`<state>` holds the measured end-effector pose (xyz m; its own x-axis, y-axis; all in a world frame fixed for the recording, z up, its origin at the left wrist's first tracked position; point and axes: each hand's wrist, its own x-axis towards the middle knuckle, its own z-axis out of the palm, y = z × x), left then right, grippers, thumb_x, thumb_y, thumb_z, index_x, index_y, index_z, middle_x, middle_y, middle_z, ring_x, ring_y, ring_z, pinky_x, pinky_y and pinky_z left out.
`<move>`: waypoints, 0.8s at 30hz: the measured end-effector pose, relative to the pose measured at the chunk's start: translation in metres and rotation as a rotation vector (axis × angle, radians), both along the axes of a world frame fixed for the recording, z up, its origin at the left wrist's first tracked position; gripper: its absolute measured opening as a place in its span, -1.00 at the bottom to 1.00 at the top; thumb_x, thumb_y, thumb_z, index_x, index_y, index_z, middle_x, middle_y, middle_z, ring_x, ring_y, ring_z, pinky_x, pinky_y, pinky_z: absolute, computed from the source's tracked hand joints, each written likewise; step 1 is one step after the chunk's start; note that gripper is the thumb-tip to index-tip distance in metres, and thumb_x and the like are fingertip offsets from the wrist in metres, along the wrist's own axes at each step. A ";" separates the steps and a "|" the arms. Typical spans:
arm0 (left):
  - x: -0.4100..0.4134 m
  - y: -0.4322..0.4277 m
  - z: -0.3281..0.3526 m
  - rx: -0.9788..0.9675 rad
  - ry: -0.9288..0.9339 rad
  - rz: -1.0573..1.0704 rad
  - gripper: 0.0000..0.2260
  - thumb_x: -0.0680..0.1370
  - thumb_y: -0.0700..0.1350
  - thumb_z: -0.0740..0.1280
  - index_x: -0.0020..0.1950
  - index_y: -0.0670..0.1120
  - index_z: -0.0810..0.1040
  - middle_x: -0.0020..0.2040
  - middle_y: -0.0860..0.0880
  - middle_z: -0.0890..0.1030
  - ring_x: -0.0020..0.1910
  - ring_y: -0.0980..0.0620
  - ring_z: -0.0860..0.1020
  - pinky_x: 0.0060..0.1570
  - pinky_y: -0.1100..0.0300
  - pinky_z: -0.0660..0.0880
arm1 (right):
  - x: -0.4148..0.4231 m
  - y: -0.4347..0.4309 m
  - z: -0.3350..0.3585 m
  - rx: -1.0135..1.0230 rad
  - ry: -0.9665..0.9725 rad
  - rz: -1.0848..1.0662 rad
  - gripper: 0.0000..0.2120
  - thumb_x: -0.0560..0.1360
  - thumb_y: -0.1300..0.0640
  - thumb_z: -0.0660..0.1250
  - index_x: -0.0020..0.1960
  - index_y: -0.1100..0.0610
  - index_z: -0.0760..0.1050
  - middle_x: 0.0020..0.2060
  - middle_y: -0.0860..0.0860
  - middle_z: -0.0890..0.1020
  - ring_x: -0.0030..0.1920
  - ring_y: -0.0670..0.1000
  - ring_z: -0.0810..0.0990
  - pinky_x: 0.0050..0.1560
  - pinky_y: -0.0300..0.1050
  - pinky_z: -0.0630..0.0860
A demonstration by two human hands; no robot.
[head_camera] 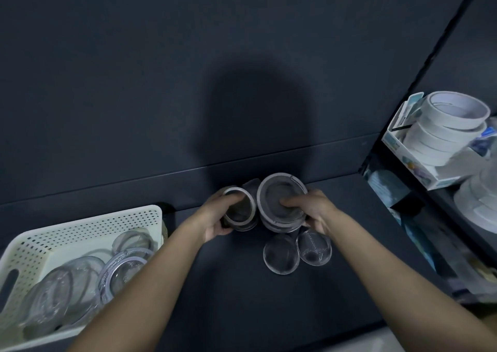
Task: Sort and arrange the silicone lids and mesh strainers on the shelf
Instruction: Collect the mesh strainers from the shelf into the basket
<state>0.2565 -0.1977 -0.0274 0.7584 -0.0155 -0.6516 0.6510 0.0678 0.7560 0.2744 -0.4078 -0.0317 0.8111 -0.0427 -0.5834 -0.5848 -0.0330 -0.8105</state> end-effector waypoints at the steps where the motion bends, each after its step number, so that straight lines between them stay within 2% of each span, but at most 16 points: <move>1: 0.001 0.000 0.001 -0.013 0.000 -0.016 -0.90 0.55 -0.05 0.30 0.04 0.11 0.49 0.14 0.00 0.56 0.17 -0.07 0.50 0.24 -0.19 0.34 | 0.000 0.001 0.001 0.012 0.007 0.010 -0.67 0.33 0.30 0.51 0.07 0.26 0.55 -0.17 0.19 0.69 -0.20 0.16 0.68 -0.18 0.00 0.62; 2: 0.002 0.001 0.001 -0.030 -0.003 -0.026 -0.91 0.56 -0.06 0.29 0.05 0.11 0.49 0.14 -0.01 0.55 0.18 -0.09 0.50 0.22 -0.23 0.35 | 0.000 0.002 0.002 0.038 0.012 0.010 -0.66 0.33 0.31 0.51 0.09 0.27 0.55 -0.15 0.20 0.69 -0.17 0.17 0.68 -0.09 0.06 0.62; 3: 0.002 0.001 0.002 -0.047 -0.006 -0.034 -0.91 0.57 -0.06 0.28 0.05 0.10 0.49 0.14 -0.03 0.55 0.18 -0.11 0.50 0.18 -0.25 0.36 | 0.000 0.002 0.003 0.070 0.015 0.007 -0.66 0.34 0.33 0.49 0.10 0.28 0.55 -0.15 0.21 0.69 -0.18 0.17 0.69 -0.08 0.09 0.63; 6: 0.000 0.004 0.002 -0.041 -0.021 -0.046 -0.91 0.58 -0.08 0.29 0.04 0.09 0.51 0.14 -0.06 0.56 0.18 -0.15 0.51 0.11 -0.28 0.43 | -0.001 0.005 0.007 0.154 0.001 0.001 -0.70 0.40 0.39 0.42 0.12 0.27 0.54 -0.20 0.19 0.68 -0.32 0.11 0.68 -0.37 -0.03 0.63; 7: -0.001 0.006 0.001 -0.036 -0.027 -0.042 -0.91 0.58 -0.09 0.29 0.02 0.10 0.52 0.12 -0.06 0.57 0.17 -0.15 0.51 0.12 -0.29 0.44 | -0.002 0.006 0.007 0.175 -0.001 -0.002 -0.70 0.41 0.40 0.40 0.13 0.25 0.53 -0.20 0.19 0.68 -0.33 0.11 0.68 -0.40 -0.04 0.62; 13: -0.013 0.017 -0.002 -0.144 -0.020 0.067 -0.88 0.58 -0.20 0.27 -0.01 0.02 0.49 -0.01 -0.08 0.56 -0.02 -0.12 0.52 0.16 -0.39 0.35 | -0.005 0.008 0.013 0.278 0.001 -0.057 -0.76 0.44 0.46 0.32 0.06 0.24 0.54 -0.23 0.19 0.67 -0.34 0.13 0.67 -0.40 0.03 0.61; 16: -0.021 0.022 -0.004 -0.184 -0.026 0.112 -0.88 0.57 -0.21 0.29 0.02 0.01 0.49 0.03 -0.10 0.54 0.00 -0.11 0.51 0.16 -0.43 0.32 | -0.010 0.015 0.015 0.291 -0.004 -0.085 -0.78 0.43 0.48 0.31 -0.02 0.22 0.55 -0.22 0.20 0.66 -0.34 0.15 0.67 -0.39 0.06 0.62; 20: -0.032 0.032 -0.002 -0.226 -0.048 0.158 -0.86 0.55 -0.23 0.30 0.02 0.01 0.51 0.04 -0.10 0.55 0.02 -0.10 0.51 0.15 -0.41 0.34 | -0.020 0.026 0.017 0.348 -0.001 -0.117 -0.70 0.42 0.47 0.32 0.11 0.23 0.52 -0.11 0.23 0.66 -0.24 0.18 0.67 -0.27 0.11 0.62; 24: -0.042 0.044 0.003 -0.223 -0.077 0.162 -0.87 0.55 -0.21 0.32 0.04 -0.01 0.52 0.05 -0.10 0.58 0.02 -0.09 0.53 0.12 -0.36 0.39 | -0.029 0.040 0.022 0.352 -0.010 -0.132 -0.69 0.42 0.49 0.31 0.11 0.25 0.52 -0.15 0.23 0.66 -0.28 0.17 0.68 -0.33 0.08 0.62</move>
<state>0.2141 -0.1541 -0.0247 0.8099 -0.0265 -0.5859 0.5591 0.3365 0.7577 0.2451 -0.3678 -0.0100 0.8178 0.0543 -0.5730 -0.5572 0.3242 -0.7645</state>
